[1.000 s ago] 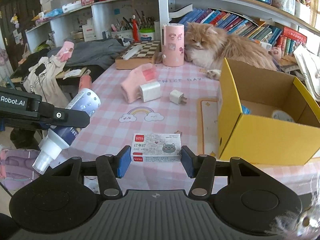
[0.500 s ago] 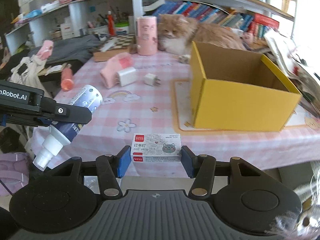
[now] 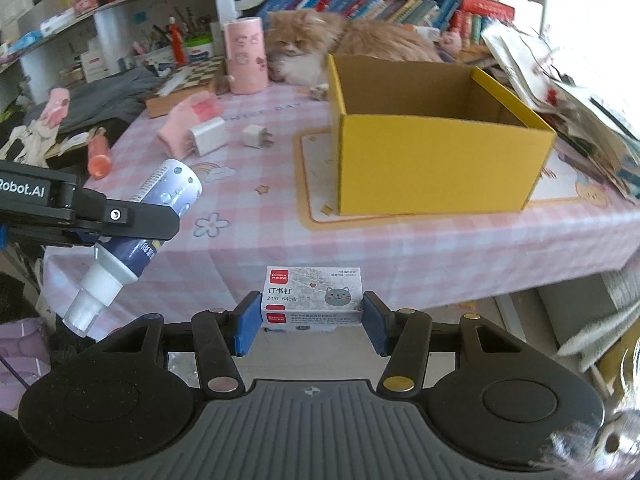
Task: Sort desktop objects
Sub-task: 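Carry the spray bottle with the left tool while the right tool carries the stapler box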
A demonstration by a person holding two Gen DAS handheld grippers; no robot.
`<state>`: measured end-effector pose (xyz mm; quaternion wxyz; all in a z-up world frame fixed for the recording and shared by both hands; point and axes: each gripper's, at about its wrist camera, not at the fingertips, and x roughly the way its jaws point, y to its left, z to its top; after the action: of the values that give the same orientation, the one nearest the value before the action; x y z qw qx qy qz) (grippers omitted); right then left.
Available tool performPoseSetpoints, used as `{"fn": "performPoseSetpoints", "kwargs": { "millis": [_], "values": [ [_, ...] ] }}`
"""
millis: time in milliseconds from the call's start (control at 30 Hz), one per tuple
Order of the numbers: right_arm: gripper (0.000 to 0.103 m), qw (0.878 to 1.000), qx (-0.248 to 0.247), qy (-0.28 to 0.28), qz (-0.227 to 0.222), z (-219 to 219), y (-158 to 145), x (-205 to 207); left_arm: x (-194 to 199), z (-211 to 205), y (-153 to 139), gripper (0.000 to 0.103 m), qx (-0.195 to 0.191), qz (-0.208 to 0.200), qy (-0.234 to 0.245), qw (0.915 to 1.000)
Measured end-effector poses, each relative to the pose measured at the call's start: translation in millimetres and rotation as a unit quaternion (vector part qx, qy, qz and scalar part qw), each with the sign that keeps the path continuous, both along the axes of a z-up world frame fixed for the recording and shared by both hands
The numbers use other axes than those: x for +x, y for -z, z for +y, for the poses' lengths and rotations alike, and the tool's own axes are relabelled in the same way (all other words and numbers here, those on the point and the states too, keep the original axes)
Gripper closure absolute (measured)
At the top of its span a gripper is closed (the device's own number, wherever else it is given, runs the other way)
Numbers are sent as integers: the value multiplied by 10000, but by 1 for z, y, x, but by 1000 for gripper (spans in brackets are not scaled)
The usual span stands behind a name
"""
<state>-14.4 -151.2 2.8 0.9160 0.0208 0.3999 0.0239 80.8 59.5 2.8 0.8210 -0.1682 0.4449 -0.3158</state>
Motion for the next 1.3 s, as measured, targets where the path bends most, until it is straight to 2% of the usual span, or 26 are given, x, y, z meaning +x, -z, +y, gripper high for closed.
{"fn": "performPoseSetpoints", "kwargs": {
  "millis": [233,667,1000,1300],
  "values": [
    [53,9997,62,213,53,-14,2,1,9,-15,-1,71,57,-16,147,9999],
    [53,9998,-43,194,31,-43,-1,26,32,-51,-11,71,155,-220,190,9995],
    [53,9998,-43,194,-83,-73,-6,51,55,-75,-23,71,15,-291,77,9995],
    [53,9989,-16,402,-233,-114,-17,70,79,-112,-40,71,-240,-602,26,9979]
  ]
}}
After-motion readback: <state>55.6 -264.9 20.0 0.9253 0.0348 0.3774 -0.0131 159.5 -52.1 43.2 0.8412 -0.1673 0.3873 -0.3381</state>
